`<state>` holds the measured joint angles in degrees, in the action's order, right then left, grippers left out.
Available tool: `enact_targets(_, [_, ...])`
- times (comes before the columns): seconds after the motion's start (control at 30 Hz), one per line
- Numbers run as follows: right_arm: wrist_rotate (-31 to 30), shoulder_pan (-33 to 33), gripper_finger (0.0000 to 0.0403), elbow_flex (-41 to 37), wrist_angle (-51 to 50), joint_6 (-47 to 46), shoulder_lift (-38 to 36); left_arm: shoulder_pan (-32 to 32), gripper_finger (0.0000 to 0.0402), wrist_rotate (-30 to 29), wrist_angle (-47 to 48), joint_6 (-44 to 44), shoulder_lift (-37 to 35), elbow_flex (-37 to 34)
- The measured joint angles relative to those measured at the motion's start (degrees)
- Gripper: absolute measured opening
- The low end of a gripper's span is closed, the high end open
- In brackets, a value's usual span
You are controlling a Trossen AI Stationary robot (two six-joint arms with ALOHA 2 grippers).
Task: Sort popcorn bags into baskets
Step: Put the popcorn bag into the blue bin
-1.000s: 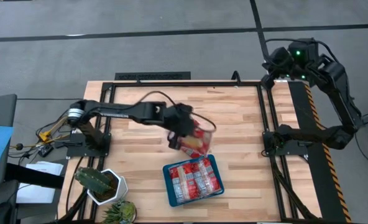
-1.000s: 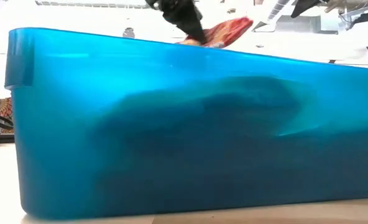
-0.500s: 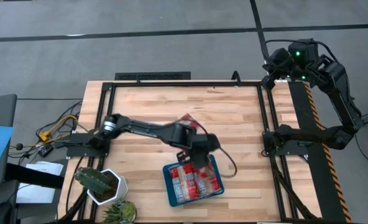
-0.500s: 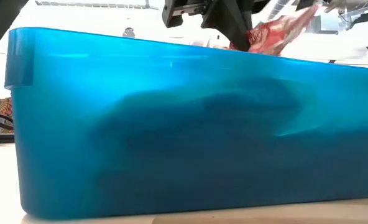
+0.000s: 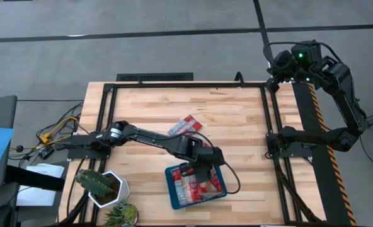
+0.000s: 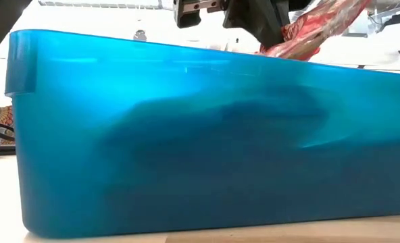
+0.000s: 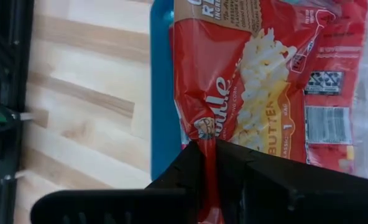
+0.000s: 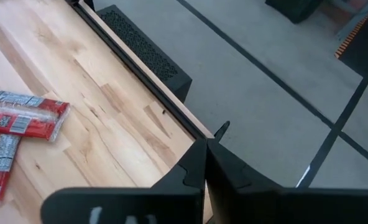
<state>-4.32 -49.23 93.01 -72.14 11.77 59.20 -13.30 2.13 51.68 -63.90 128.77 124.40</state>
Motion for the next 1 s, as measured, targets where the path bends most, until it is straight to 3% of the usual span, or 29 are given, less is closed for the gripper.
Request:
enact_targets(0.23, [0.00,0.00,0.0036,0.00,-0.09,-0.37,0.00,-0.07,0.0023,-0.27,-4.68,2.09,-0.07,-0.02])
enact_targets(0.43, [0.02,0.00,0.0027,0.00,-0.58,-0.35,0.00,-0.03,0.0058,2.19,-2.89,3.21,0.10,-0.02])
enact_targets(0.63, [0.02,0.00,0.0026,0.00,-0.89,-0.33,0.00,0.13,0.0098,0.99,-2.25,4.62,0.73,-0.11])
enact_targets(0.77, [0.02,0.02,0.0032,0.00,-0.85,-0.33,0.00,0.12,0.0115,-8.95,-4.65,8.12,0.25,-0.11])
enact_targets(0.9, [0.02,0.02,0.0035,0.00,-0.83,-0.33,0.00,2.68,0.0112,-20.18,-5.00,20.05,-0.83,0.11])
enact_targets(1.0, [0.02,0.02,0.0033,0.00,-0.82,-0.18,0.00,5.54,0.0097,-23.99,1.67,30.01,-0.20,-0.06])
